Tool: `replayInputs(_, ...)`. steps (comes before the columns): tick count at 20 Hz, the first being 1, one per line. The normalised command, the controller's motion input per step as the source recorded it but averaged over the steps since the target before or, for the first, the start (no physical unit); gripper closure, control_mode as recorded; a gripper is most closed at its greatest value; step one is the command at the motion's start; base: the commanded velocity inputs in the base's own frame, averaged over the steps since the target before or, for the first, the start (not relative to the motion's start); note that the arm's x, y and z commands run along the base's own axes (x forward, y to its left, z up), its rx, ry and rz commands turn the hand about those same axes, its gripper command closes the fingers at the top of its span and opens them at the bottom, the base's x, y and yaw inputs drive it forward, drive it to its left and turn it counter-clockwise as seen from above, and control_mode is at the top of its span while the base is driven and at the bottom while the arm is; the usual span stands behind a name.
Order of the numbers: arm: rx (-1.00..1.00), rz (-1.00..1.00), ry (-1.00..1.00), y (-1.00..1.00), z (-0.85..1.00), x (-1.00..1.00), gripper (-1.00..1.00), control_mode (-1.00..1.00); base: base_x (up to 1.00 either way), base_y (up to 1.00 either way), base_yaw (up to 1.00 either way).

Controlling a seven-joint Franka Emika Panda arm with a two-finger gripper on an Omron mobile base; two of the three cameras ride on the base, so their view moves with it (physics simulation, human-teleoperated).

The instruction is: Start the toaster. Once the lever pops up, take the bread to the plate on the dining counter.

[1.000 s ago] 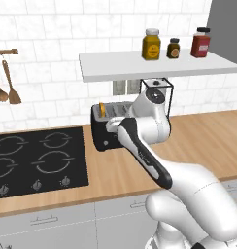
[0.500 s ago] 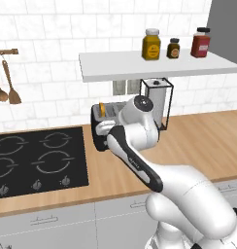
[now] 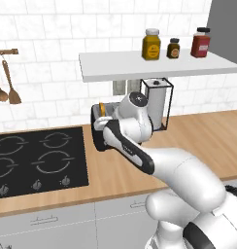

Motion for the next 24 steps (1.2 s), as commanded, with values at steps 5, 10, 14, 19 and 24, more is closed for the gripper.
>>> replayInputs(5, 0.0, 0.0, 0.01, 0.16, -0.13, 0.36, -1.0, -1.0, 0.0, 0.0, 0.0)
replayInputs(10, 0.0, 0.0, 0.04, 0.06, -0.14, 0.35, -1.0, -1.0, 0.0, 0.0, 0.0)
replayInputs(14, 0.0, 0.0, 0.05, 0.03, -0.2, 0.28, -1.0, -1.0, 0.0, 0.0, 0.0)
replayInputs(19, 0.0, 0.0, 0.04, 0.05, -0.21, 0.28, -1.0, -1.0, 0.0, 0.0, 0.0)
replayInputs(24, 0.0, 0.0, 0.03, 0.03, -0.17, 0.34, -1.0, -1.0, 0.0, 0.0, 0.0)
